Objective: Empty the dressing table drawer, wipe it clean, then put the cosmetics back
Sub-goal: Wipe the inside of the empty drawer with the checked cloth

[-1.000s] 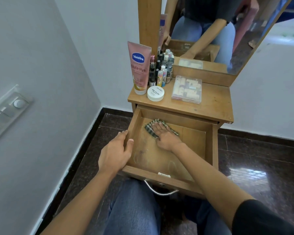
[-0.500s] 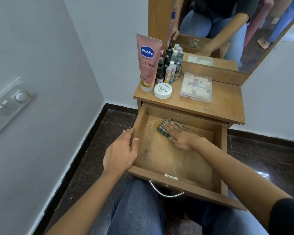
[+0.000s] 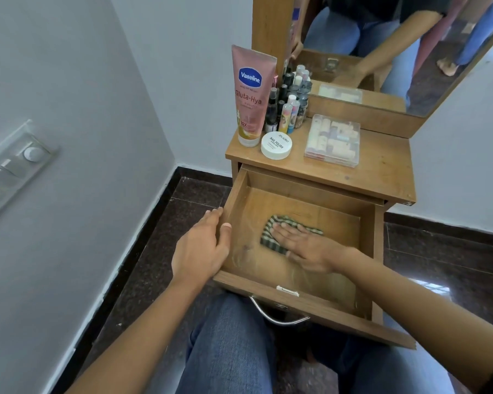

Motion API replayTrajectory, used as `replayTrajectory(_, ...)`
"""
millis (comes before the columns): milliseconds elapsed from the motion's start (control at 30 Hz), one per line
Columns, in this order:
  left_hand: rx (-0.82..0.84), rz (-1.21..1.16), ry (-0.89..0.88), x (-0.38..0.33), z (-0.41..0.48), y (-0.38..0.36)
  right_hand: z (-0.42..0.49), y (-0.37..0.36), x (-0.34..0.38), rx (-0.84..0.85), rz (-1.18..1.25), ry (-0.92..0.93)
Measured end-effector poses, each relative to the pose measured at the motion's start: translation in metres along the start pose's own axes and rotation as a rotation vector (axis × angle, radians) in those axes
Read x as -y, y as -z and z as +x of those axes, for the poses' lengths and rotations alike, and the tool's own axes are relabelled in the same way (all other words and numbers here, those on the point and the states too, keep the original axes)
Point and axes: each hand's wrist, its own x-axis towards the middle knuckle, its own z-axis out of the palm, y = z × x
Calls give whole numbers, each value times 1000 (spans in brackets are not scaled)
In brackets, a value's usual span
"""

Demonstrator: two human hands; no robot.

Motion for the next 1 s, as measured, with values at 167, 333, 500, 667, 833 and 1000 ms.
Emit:
replayTrajectory(167, 7, 16, -8, -1, -3, -3, -1, 0, -6, 10, 4, -17)
replayTrajectory(333, 16, 36, 1, -2, -3, -2, 48, 25, 12, -50, 30, -119)
replayTrajectory(500, 15, 34, -1, -4, -3, 1, 90, 44, 26, -57, 20, -188)
replayTrajectory(667, 22, 16, 9, -3, -3, 1, 54, 15, 46, -76, 8, -56)
replayTrajectory(833, 27, 31, -10, -1, -5, -1, 34, 3, 34, -31, -11, 18)
replayTrajectory(1000, 31, 51, -24, -1, -5, 0, 70, 36, 16, -56, 21, -106)
